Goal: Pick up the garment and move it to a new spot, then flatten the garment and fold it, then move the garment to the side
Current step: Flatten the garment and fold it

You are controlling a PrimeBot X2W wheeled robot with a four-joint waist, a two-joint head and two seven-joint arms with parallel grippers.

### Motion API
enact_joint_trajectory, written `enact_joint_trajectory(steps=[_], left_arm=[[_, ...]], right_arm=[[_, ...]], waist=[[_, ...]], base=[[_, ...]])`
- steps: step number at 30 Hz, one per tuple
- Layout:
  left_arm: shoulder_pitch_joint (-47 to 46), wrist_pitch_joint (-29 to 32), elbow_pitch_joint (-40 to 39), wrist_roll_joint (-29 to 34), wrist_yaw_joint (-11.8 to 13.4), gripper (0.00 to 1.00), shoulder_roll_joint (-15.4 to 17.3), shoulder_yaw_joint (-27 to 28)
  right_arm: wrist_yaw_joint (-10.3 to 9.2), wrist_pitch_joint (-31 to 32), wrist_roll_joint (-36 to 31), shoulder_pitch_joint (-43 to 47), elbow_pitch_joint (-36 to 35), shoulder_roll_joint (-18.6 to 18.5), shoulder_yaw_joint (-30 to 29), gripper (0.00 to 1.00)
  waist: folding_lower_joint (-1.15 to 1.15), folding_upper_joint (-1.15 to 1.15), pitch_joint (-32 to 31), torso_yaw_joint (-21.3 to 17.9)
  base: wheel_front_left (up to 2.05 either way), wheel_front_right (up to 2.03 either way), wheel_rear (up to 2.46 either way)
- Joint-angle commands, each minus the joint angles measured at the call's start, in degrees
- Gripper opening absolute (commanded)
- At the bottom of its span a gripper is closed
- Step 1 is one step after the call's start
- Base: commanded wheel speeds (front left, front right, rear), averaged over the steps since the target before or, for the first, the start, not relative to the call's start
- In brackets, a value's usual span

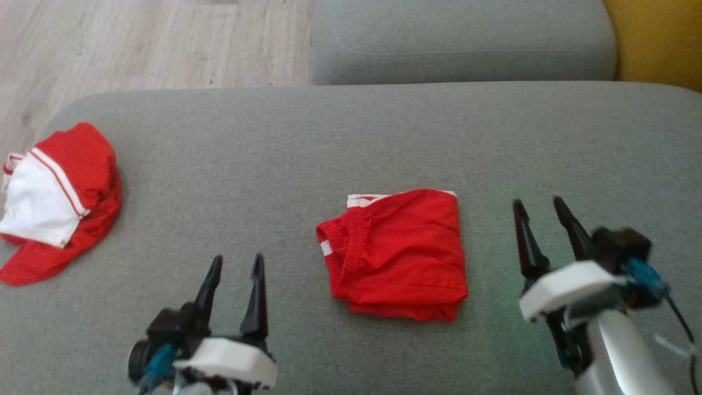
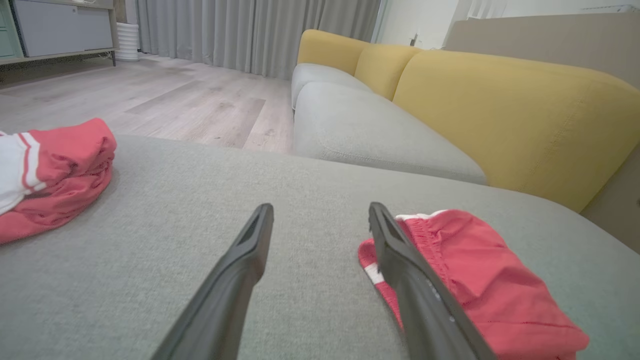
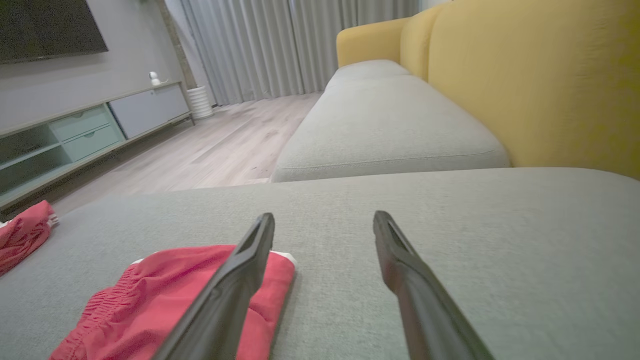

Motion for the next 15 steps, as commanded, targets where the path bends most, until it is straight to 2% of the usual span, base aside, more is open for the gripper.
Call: enact_joint_trajectory(steps=[1, 8, 15], left_arm=[[-0.2, -0.64, -1.75, 0.5, 0.56, 1.0, 1.56, 2.83], [4.54, -0.69, -2.96, 1.04, 1.54, 1.0, 3.61, 4.62], [6.82, -0.71, -3.53, 1.13, 1.05, 1.0, 4.2, 5.83]], right_arm=[[0.43, -0.79, -0.52, 0.1, -3.85, 0.73, 0.47, 1.0], [0.43, -0.56, -0.74, 9.96, -13.3, 0.73, -3.15, 1.0], [0.43, -0.42, -1.01, 15.15, -18.07, 0.73, -4.33, 1.0]], waist=[[0.0, 0.0, -0.68, -0.62], [0.0, 0.0, -1.49, -0.31], [0.0, 0.0, -2.33, 0.95]], base=[[0.0, 0.0, 0.0], [0.0, 0.0, 0.0], [0.0, 0.0, 0.0]])
